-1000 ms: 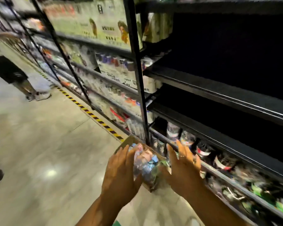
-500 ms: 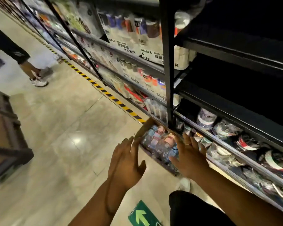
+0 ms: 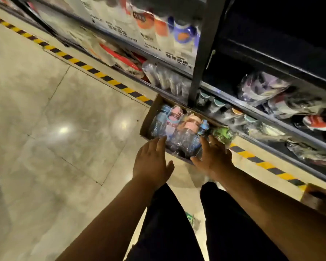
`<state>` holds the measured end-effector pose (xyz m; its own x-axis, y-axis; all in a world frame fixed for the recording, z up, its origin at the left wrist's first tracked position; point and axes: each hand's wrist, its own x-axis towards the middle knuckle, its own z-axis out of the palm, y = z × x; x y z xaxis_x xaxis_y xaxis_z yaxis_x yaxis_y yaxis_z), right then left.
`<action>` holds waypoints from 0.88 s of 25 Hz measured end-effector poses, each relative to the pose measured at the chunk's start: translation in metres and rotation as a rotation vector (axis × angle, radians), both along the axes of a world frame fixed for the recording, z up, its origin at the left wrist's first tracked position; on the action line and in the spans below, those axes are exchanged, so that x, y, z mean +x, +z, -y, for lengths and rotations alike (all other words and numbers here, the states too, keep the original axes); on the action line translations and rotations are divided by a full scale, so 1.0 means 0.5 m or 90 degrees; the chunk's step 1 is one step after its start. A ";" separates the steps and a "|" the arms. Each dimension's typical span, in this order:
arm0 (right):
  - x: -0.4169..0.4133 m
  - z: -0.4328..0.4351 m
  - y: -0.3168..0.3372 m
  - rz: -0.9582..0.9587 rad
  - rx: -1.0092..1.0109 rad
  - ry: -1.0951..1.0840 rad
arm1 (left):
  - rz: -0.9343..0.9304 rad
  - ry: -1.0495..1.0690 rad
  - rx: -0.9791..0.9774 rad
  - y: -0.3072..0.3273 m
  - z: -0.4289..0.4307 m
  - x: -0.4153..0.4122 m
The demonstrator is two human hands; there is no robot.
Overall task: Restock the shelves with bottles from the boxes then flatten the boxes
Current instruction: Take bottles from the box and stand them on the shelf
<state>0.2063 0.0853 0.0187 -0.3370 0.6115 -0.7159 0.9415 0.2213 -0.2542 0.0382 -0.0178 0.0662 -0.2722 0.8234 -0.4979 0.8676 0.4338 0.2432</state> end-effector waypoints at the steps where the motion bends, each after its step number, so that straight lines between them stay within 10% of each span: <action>1: -0.009 -0.005 -0.056 0.011 -0.011 -0.043 | 0.015 -0.008 -0.014 -0.058 -0.022 -0.022; 14: -0.204 -0.050 -0.816 -0.114 -0.167 -0.742 | 0.182 -0.070 -0.112 -0.712 -0.096 -0.209; 22: -0.162 0.038 -0.820 -0.283 -0.124 -0.812 | 0.291 0.098 -0.091 -0.798 -0.065 -0.248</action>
<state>0.1253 0.0665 -0.3910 0.1582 0.5715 -0.8052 0.2947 -0.8056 -0.5139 -0.0858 0.0145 -0.3330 -0.1127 0.7062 -0.6990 0.6101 0.6044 0.5123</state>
